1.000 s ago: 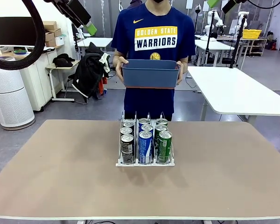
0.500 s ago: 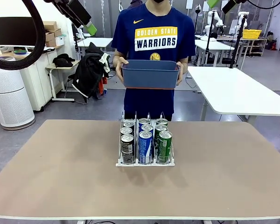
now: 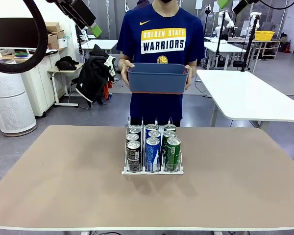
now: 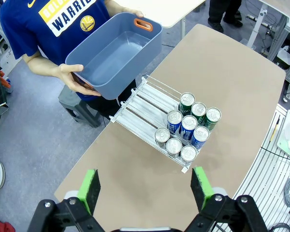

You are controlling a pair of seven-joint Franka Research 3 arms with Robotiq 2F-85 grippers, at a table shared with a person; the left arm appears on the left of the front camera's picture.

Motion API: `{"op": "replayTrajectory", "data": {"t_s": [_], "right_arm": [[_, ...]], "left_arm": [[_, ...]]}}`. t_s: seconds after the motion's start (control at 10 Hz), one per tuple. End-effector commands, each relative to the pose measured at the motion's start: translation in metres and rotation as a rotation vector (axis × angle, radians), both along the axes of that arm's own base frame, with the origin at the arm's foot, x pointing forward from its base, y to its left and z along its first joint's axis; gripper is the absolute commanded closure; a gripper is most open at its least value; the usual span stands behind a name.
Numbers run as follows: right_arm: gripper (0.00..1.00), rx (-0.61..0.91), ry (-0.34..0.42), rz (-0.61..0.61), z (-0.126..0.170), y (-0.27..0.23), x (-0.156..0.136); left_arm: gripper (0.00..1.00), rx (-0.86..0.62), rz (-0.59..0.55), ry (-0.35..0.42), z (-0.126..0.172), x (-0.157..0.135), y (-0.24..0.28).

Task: Fill the beverage cans into the dispenser.
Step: Place the picked Sprite in the line of the Automatic Can Dispenser with the same cans.

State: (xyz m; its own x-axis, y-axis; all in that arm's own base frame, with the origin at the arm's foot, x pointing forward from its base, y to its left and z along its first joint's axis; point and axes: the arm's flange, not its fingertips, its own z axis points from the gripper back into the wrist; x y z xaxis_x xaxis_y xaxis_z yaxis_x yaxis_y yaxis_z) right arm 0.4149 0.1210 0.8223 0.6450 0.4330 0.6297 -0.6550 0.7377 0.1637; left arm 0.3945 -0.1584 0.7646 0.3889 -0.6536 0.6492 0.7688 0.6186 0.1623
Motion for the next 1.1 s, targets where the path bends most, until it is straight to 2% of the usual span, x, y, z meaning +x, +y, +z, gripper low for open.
{"op": "replayTrajectory", "data": {"t_s": [0.0,1.0], "right_arm": [[0.00,0.005,-0.001,-0.002,-0.0018,-0.0004,-0.0024],[0.00,0.005,-0.001,-0.002,-0.0018,-0.0004,-0.0024]], "left_arm": [[0.00,-0.001,0.001,0.000,-0.0006,-0.0012,0.0018],[0.00,-0.001,0.001,0.000,-0.0006,-0.0012,0.0018]]}}
